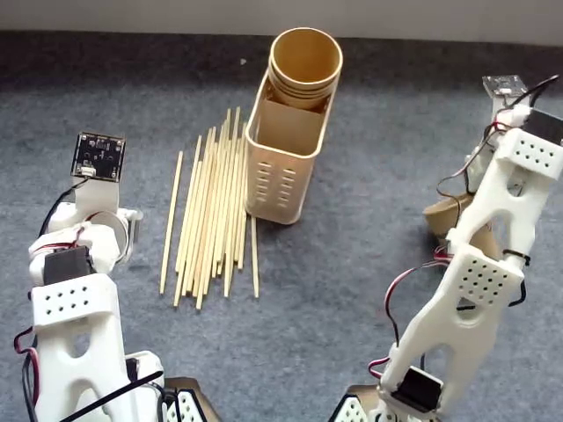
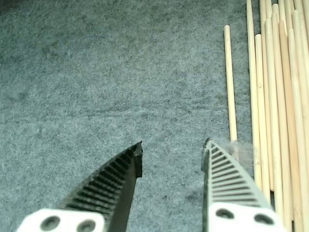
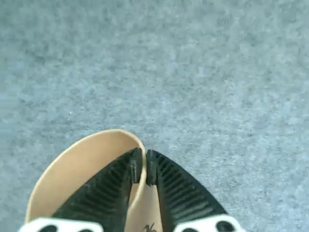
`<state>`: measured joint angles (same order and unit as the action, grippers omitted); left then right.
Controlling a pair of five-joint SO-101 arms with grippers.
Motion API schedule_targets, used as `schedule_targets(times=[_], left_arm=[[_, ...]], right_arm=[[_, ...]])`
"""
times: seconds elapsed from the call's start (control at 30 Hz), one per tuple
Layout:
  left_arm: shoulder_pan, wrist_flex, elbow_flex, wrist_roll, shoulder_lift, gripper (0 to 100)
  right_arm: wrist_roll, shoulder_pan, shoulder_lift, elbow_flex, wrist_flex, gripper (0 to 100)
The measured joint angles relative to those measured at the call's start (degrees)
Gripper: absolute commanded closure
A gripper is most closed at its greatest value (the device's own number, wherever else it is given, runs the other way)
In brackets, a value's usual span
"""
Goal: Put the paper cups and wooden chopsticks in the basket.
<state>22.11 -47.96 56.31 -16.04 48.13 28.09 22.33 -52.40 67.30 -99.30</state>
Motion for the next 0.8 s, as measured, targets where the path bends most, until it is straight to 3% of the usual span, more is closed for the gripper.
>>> schedule_targets(times=[0.1,0.3,0.53,0.67,0.8], left_arm=[[0.0,0.0,0.0,0.0,0.0,78],[0.0,0.0,0.0,0.0,0.0,78],[0.0,0.0,0.0,0.0,0.0,78],[0.0,0.0,0.0,0.0,0.0,78],[0.0,0.0,0.0,0.0,0.0,78]], right_arm=[[-2.46,2.2,0.18,4.4,-0.44,99.2],[-16.97,0.62,8.79,16.79,-0.88,99.2],[-36.75,-15.47,23.3,18.99,0.35,99.1],[-44.75,-25.32,27.69,19.34,7.12,99.1],[-49.67,-30.15,29.01,19.34,15.38,99.1]])
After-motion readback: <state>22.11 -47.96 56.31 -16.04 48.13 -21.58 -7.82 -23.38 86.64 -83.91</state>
